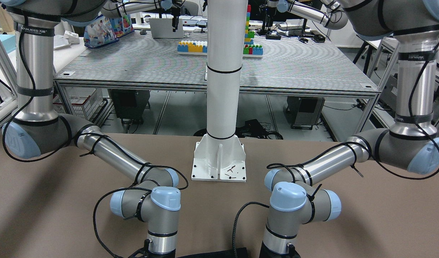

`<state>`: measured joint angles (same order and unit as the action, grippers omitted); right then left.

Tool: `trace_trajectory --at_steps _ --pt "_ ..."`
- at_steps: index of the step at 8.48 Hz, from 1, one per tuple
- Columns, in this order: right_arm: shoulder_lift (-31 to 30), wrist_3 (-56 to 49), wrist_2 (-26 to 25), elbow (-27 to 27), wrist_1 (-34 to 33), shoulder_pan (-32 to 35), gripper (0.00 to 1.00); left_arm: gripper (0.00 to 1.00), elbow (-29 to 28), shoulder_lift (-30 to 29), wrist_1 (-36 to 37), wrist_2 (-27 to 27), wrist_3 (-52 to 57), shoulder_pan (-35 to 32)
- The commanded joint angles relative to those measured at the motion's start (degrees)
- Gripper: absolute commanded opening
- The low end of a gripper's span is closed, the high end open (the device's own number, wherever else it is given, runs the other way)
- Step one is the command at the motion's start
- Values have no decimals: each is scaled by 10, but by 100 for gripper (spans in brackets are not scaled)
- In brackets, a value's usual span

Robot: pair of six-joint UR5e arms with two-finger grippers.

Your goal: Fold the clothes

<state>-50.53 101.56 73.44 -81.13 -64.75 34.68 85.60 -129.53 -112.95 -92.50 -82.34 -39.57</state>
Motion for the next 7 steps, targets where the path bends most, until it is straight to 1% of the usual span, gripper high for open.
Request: trace_trajectory --at_steps 1,2,3,5,7 --pt "14 23 103 -3 69 54 93 100 16 -4 -10 -83 0 -58" --pt "4 36 103 -4 81 52 93 100 28 1 -10 -94 0 -66" --pt "-4 48 103 -7 83 47 93 100 28 5 -10 -94 1 -67" --pt "-49 68 103 -34 87 6 92 100 28 6 -10 -94 1 -66" --pt "-90 64 105 -69 87 -14 93 100 26 6 -10 -93 1 -66"
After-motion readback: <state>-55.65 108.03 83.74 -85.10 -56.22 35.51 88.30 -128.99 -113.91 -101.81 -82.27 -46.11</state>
